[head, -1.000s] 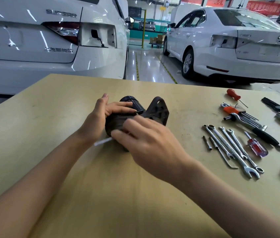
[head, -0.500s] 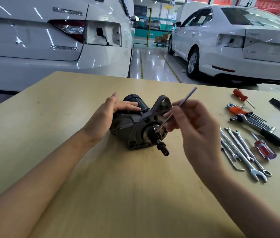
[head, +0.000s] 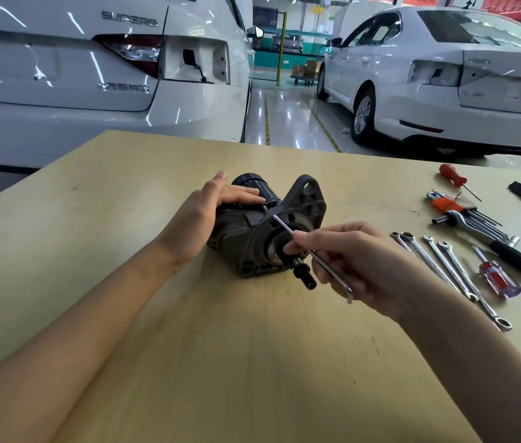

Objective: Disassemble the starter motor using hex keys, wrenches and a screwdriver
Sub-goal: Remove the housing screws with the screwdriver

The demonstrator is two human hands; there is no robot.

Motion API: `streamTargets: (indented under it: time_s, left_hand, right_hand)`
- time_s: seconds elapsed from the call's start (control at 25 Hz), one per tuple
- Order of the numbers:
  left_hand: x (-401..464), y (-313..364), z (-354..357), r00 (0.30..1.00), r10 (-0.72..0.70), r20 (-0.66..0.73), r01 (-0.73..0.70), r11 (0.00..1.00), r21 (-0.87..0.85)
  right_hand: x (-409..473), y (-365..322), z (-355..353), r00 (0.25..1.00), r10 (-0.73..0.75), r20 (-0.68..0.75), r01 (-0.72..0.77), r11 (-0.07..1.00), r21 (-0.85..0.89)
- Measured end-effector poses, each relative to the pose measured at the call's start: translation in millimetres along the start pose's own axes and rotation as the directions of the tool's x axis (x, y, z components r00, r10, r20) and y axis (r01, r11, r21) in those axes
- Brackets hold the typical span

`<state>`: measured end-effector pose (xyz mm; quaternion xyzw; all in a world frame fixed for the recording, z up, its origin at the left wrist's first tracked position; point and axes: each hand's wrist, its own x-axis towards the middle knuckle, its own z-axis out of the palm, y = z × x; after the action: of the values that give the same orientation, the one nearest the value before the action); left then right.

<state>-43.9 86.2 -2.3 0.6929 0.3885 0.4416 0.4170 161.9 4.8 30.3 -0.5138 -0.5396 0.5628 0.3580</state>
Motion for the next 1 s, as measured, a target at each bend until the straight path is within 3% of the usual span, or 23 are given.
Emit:
streamTargets:
  time_s: [0.68, 1.0]
  left_hand:
    - [-0.3, -1.4, -0.1, 1.0, 0.02, -0.006, -0.02, 0.999, 0.027]
    - [0.2, -2.1, -0.3, 0.999, 0.035, -0.003, -0.035, 0.999, 0.04]
  right_hand:
    - [4.1, 4.4, 16.1, 0.995, 0.016, -0.1, -0.011, 0.998, 0.054]
    - [11.7, -4.3, 15.5, 0.991, 0.13, -0.043, -0.128, 0.99, 0.053]
